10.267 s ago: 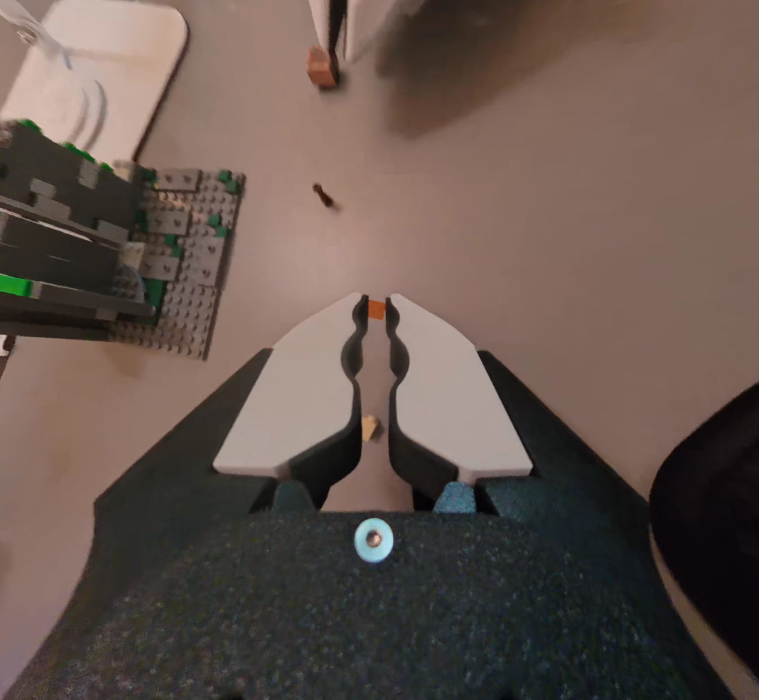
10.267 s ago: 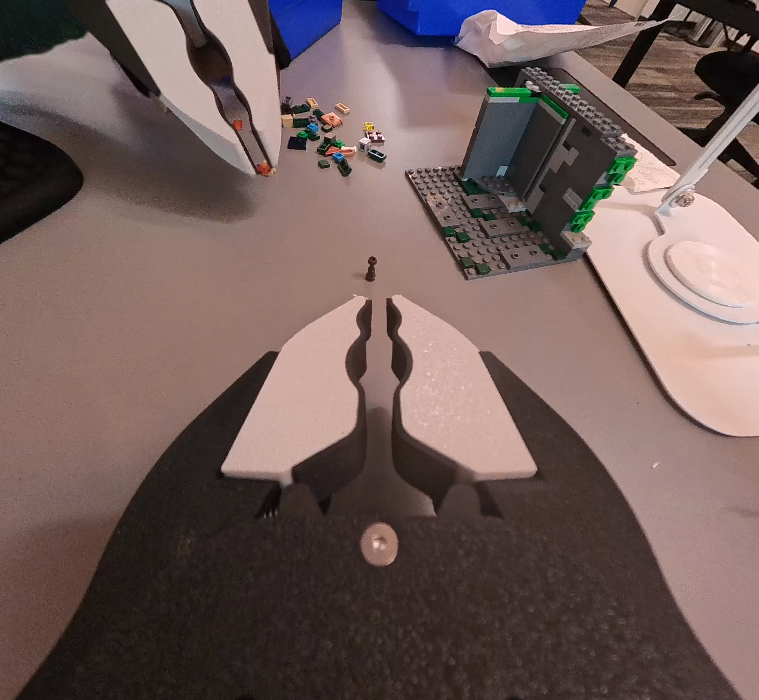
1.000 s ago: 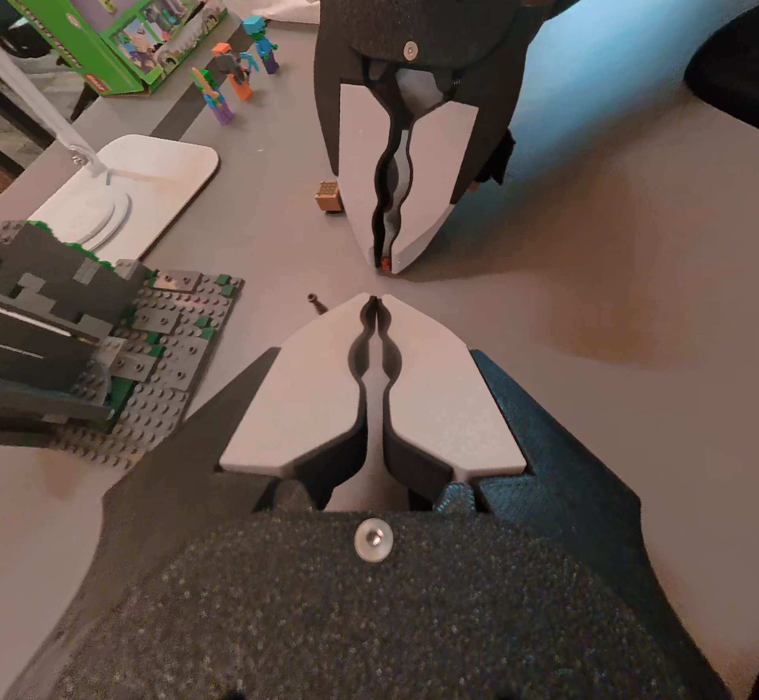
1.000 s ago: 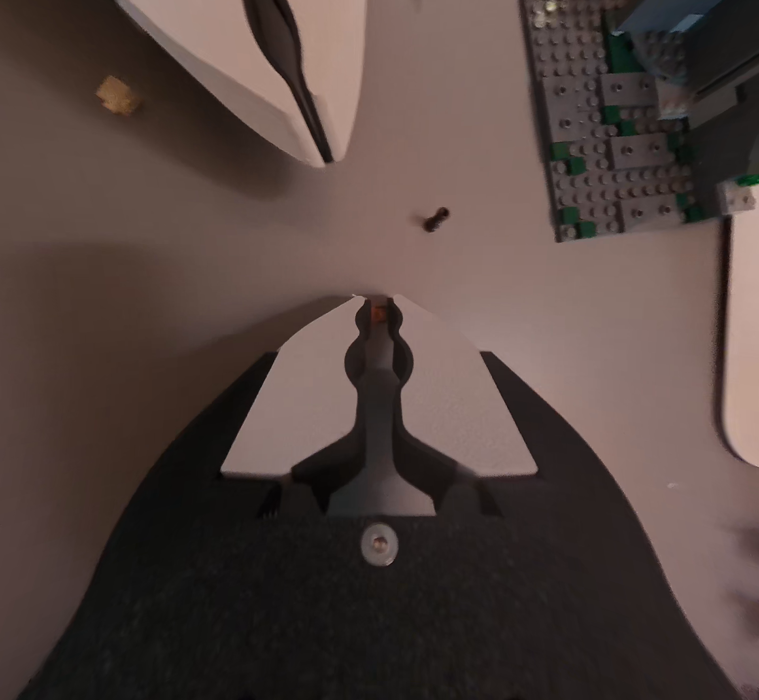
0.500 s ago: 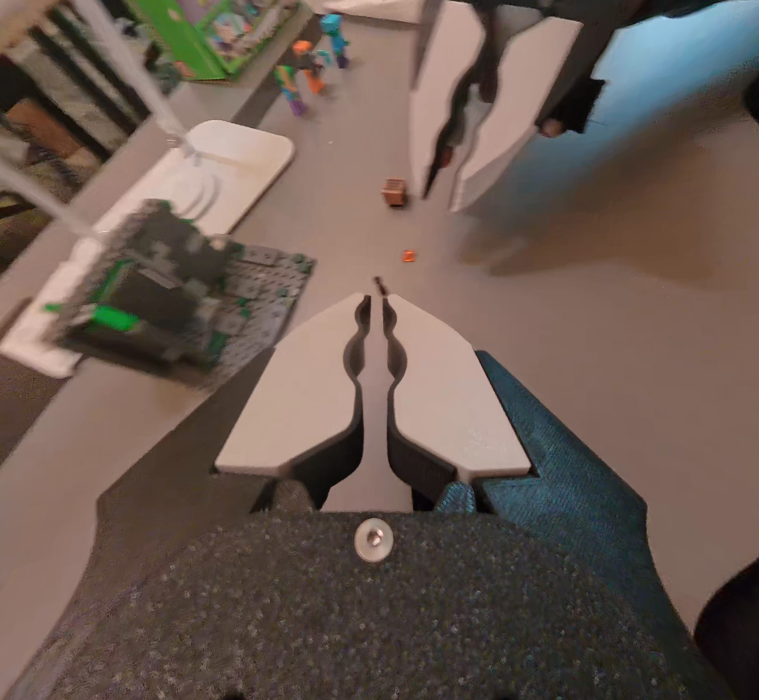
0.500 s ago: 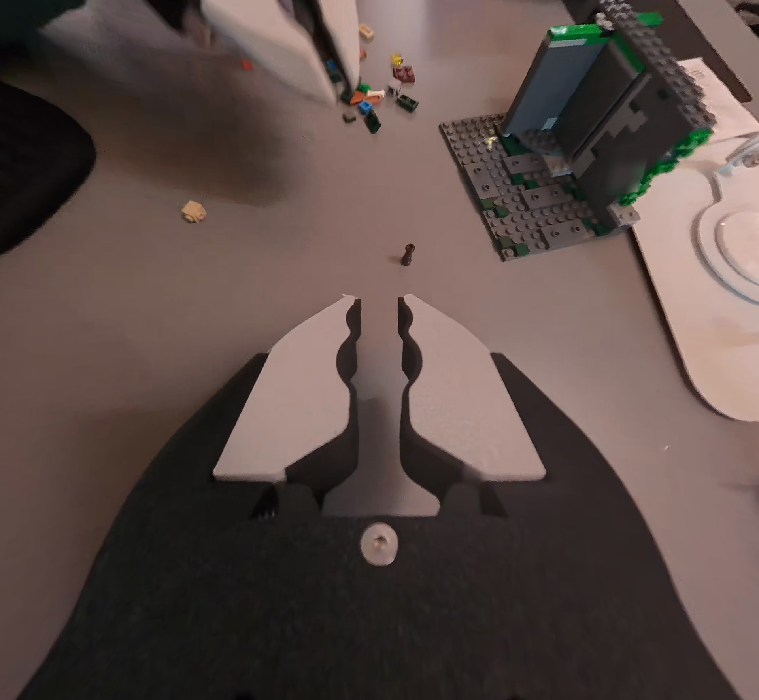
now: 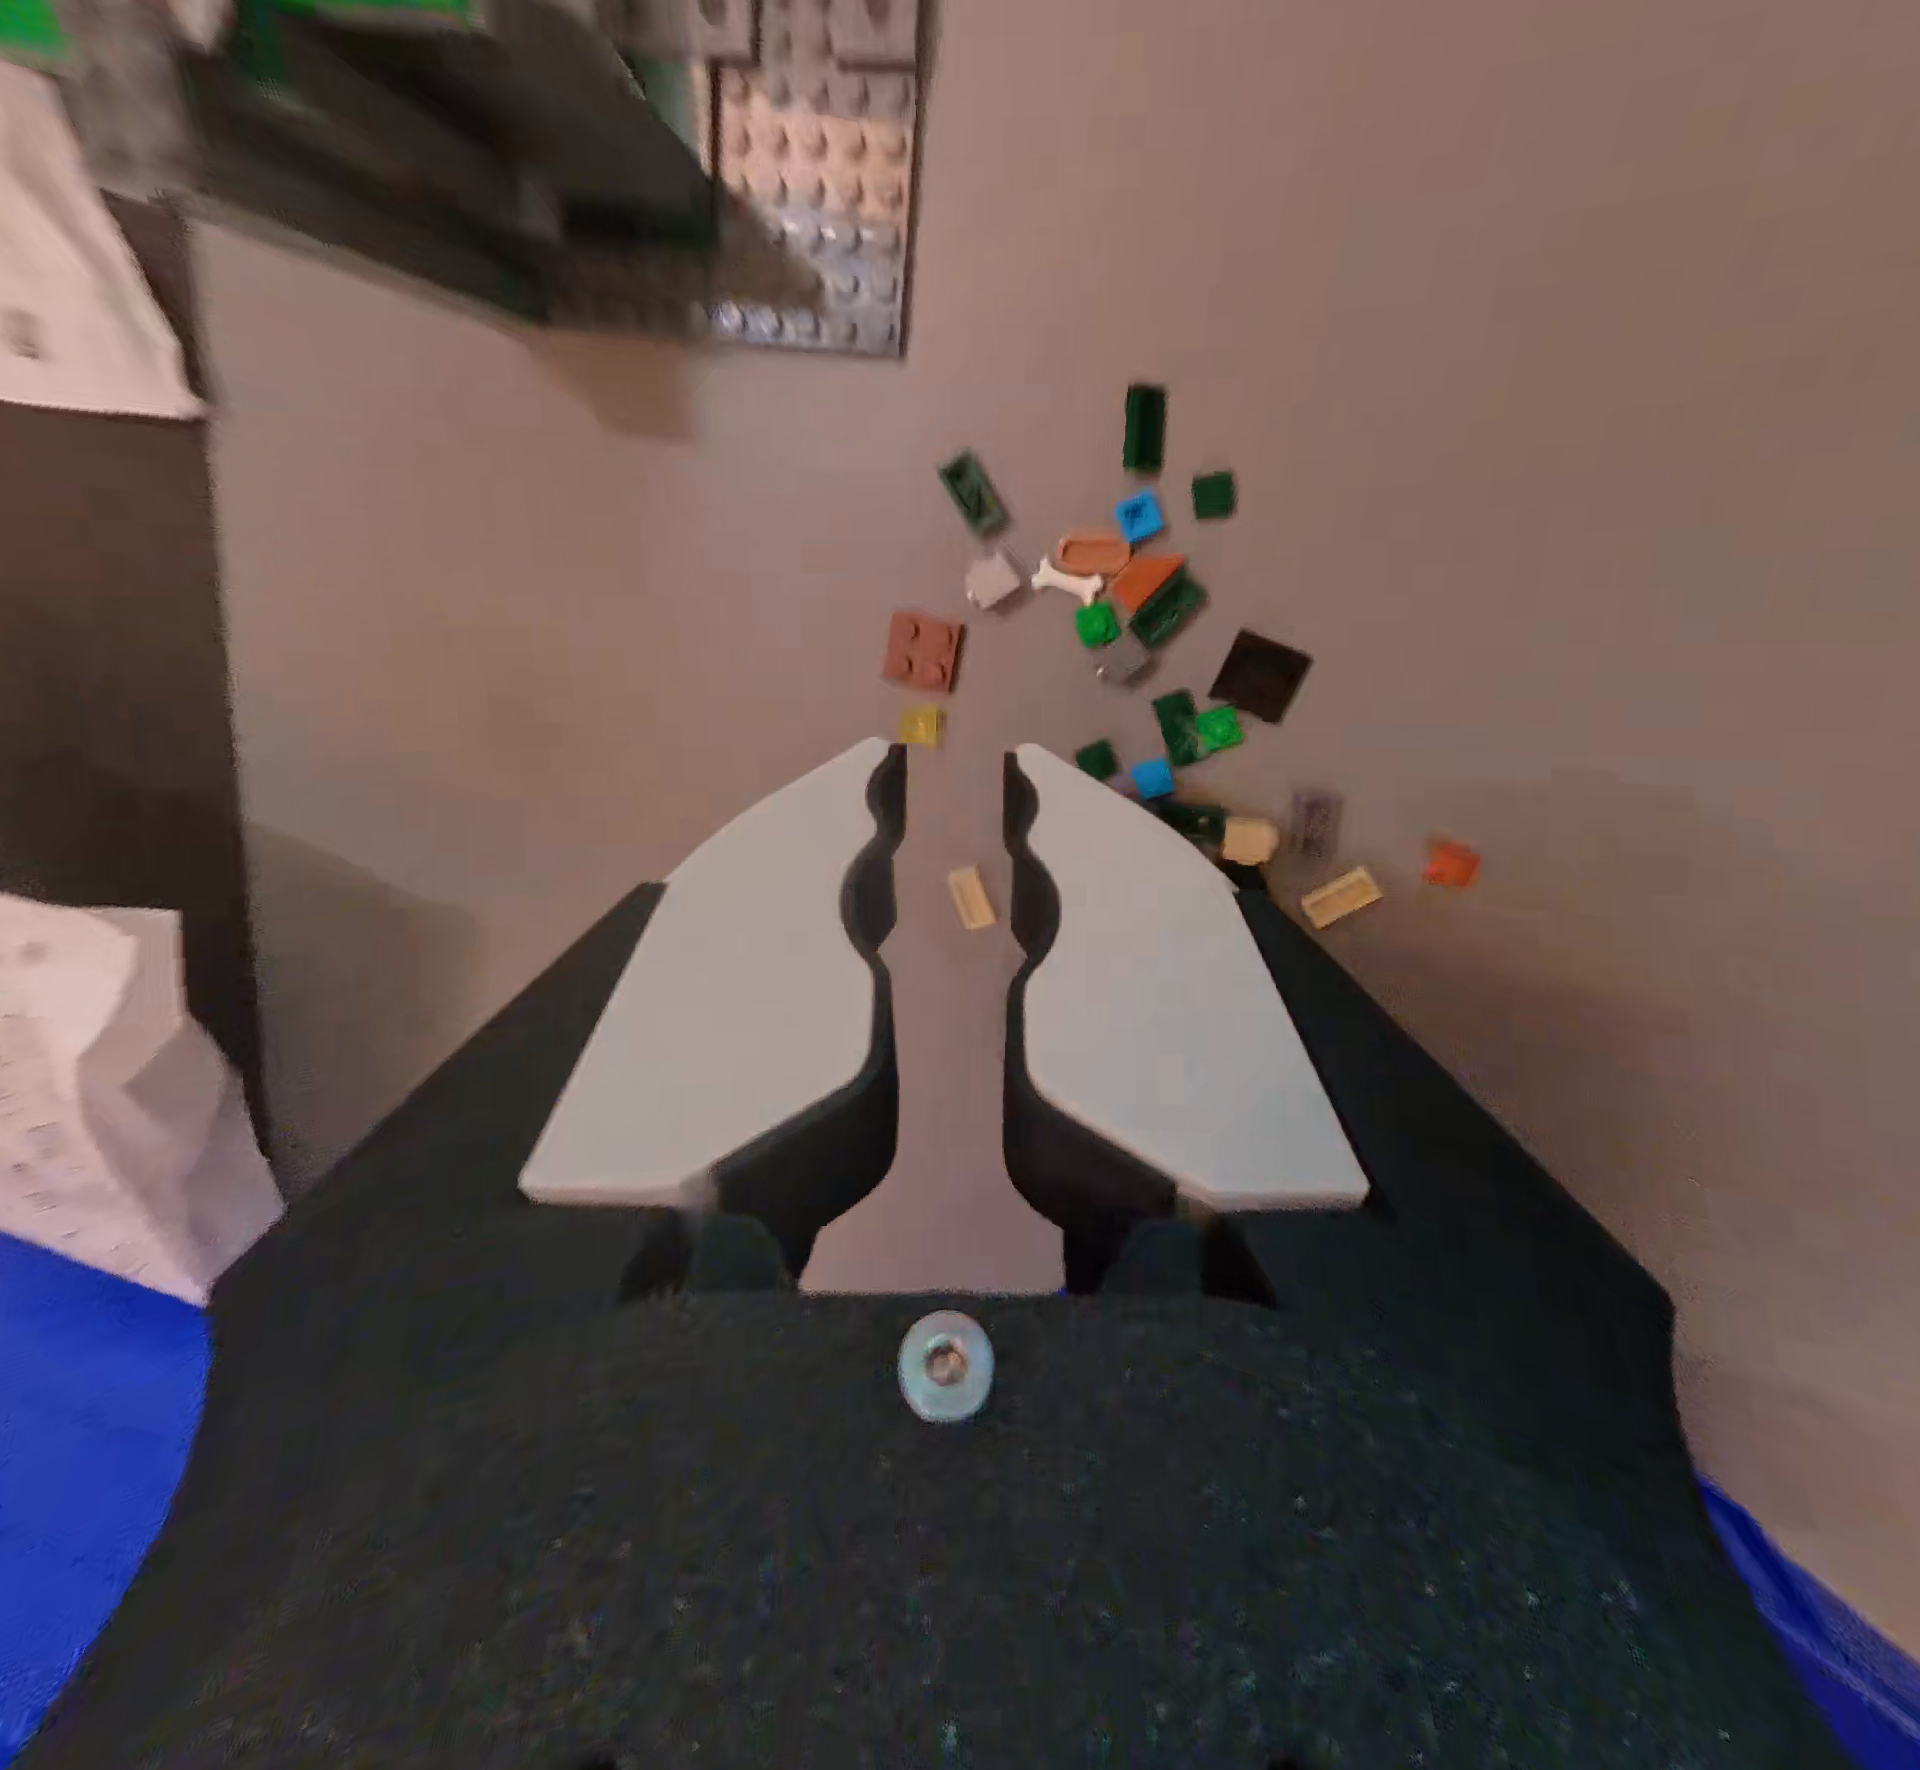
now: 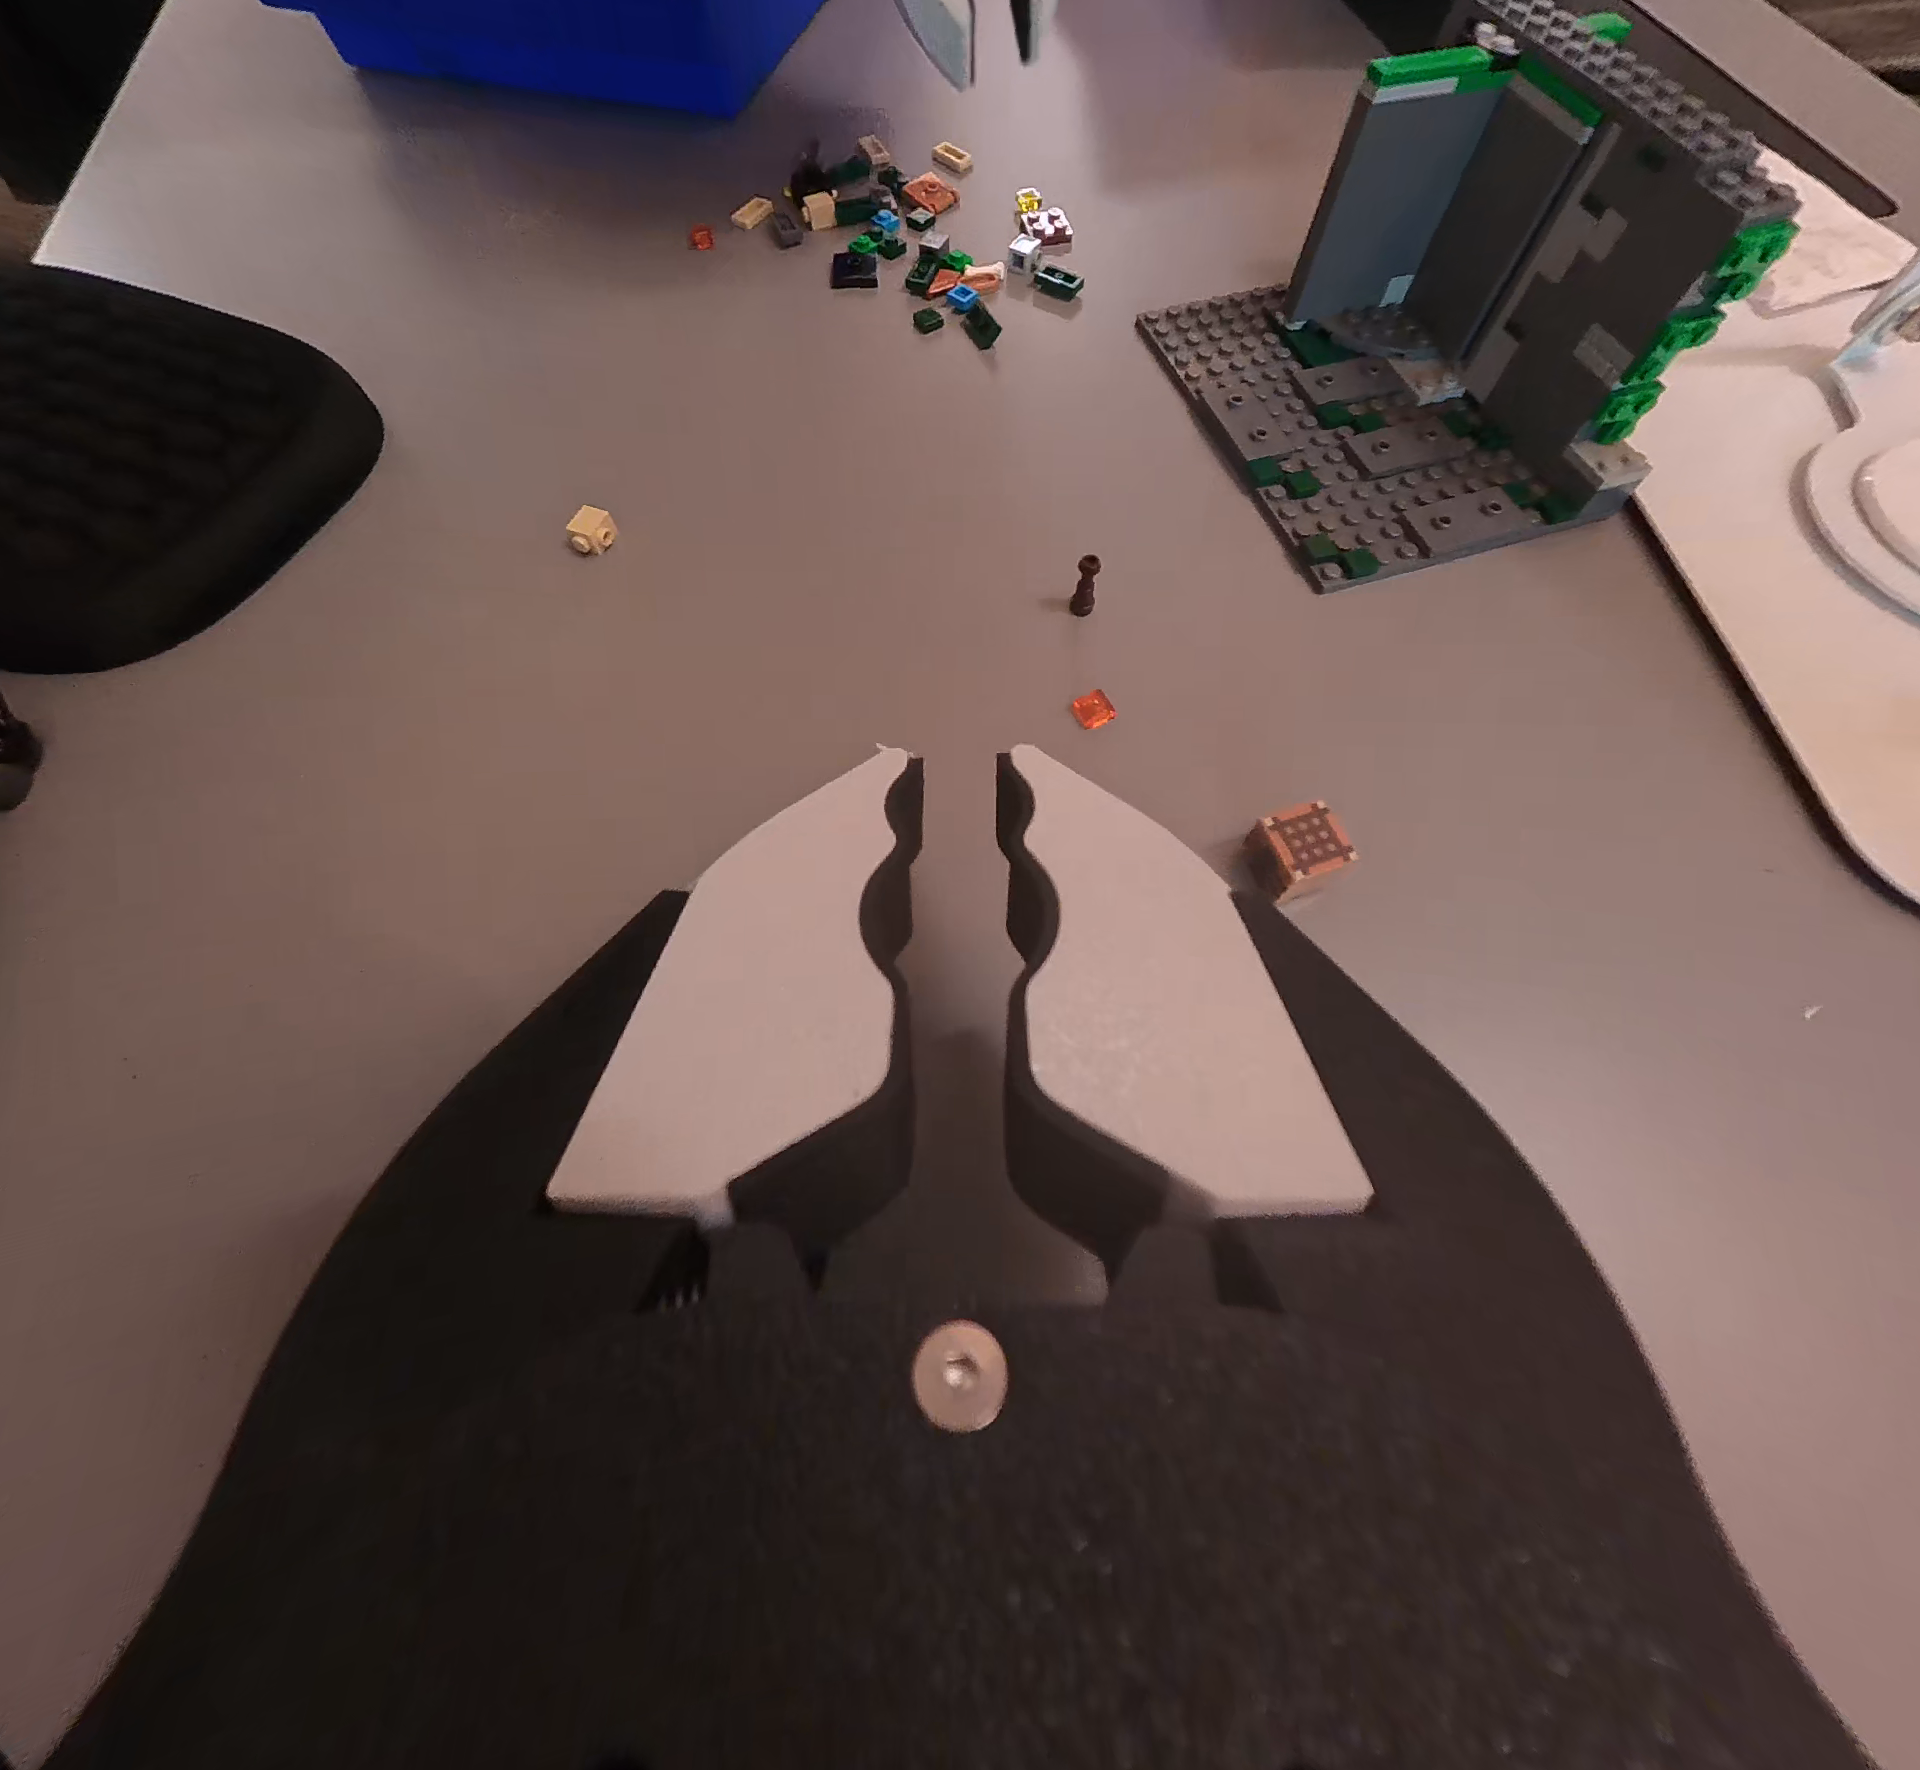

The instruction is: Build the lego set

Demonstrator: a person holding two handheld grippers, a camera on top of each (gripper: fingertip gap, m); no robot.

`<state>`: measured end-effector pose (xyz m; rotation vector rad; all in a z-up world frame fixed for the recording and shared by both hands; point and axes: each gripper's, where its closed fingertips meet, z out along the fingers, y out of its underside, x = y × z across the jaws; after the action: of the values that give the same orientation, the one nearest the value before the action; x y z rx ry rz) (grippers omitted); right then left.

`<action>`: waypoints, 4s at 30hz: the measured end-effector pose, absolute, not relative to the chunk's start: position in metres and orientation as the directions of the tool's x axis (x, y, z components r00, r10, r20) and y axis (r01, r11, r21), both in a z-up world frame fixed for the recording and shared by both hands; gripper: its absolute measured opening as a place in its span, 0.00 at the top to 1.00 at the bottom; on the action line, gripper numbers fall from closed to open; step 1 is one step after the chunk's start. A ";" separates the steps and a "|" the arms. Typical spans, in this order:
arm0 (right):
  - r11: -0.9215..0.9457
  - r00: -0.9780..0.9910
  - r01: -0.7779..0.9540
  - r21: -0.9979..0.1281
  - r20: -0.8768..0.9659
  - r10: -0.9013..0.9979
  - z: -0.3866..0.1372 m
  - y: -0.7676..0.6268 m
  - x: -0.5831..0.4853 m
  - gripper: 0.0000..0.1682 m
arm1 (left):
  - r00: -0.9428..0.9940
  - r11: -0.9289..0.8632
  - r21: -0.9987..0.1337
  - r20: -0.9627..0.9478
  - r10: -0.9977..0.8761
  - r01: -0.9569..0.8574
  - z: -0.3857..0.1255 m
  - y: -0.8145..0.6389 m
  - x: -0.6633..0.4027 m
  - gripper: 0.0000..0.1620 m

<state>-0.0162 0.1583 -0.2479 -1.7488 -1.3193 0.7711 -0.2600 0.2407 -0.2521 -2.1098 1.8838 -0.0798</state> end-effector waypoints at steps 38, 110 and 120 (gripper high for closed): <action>-0.242 0.117 0.255 -0.936 -0.218 0.969 -0.216 0.120 -0.042 0.93 | 0.224 -0.050 -0.972 -0.002 -0.975 -0.229 -0.167 0.170 -0.089 0.95; 0.058 0.018 0.686 -0.725 0.097 0.995 -0.281 0.167 -0.046 0.96 | 0.153 -0.105 -0.683 -0.011 -0.988 -0.723 -0.295 0.163 -0.045 0.95; 0.078 -0.027 0.734 -0.675 0.085 0.996 -0.289 0.167 -0.051 0.99 | 0.117 -0.077 -0.683 -0.013 -0.993 -0.727 -0.295 0.164 -0.045 0.95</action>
<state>-0.0511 0.1667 -0.2889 -1.7093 -1.8158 0.6230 -0.0448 0.1643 -0.2953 -1.8621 1.6631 -0.6422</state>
